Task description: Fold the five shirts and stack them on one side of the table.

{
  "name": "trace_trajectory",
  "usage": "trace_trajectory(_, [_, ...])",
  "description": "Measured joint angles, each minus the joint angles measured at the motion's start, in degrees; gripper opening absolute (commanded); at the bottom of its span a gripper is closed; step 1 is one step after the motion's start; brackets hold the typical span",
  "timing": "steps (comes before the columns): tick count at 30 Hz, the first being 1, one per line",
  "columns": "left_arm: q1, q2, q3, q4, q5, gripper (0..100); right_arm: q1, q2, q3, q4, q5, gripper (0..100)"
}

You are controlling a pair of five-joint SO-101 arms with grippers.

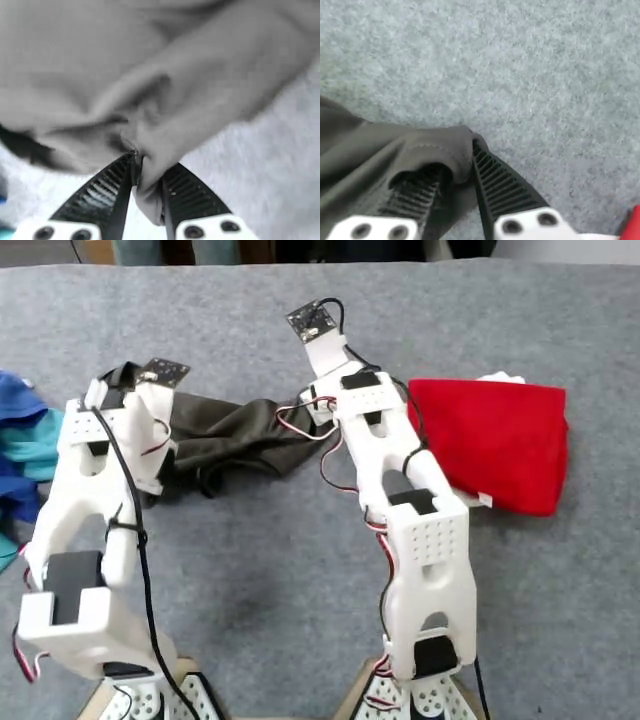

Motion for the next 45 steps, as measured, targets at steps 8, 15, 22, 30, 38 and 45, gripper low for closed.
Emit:
trace_trajectory(8, [-7.4,-4.0,-1.2,12.6,-15.5,3,-0.1,0.0,0.0,0.0,0.0,1.5])
trace_trajectory(15, [-19.7,-4.0,-1.2,13.3,-27.3,3,-0.3,0.1,0.0,0.0,0.3,1.5])
trace_trajectory(22, [-24.1,-4.0,6.8,10.6,-37.0,3,-0.4,0.3,0.0,0.0,0.4,1.5])
trace_trajectory(30, [-25.4,-5.0,18.5,0.7,-37.5,3,-0.4,0.3,0.0,0.0,0.5,1.5])
trace_trajectory(38, [-30.6,-5.2,20.2,-2.6,-37.5,4,-0.5,0.3,0.0,0.0,1.1,1.5])
trace_trajectory(45, [-41.4,-5.2,20.3,-4.9,-37.5,17,-0.6,2.1,-1.0,0.0,3.9,1.5])
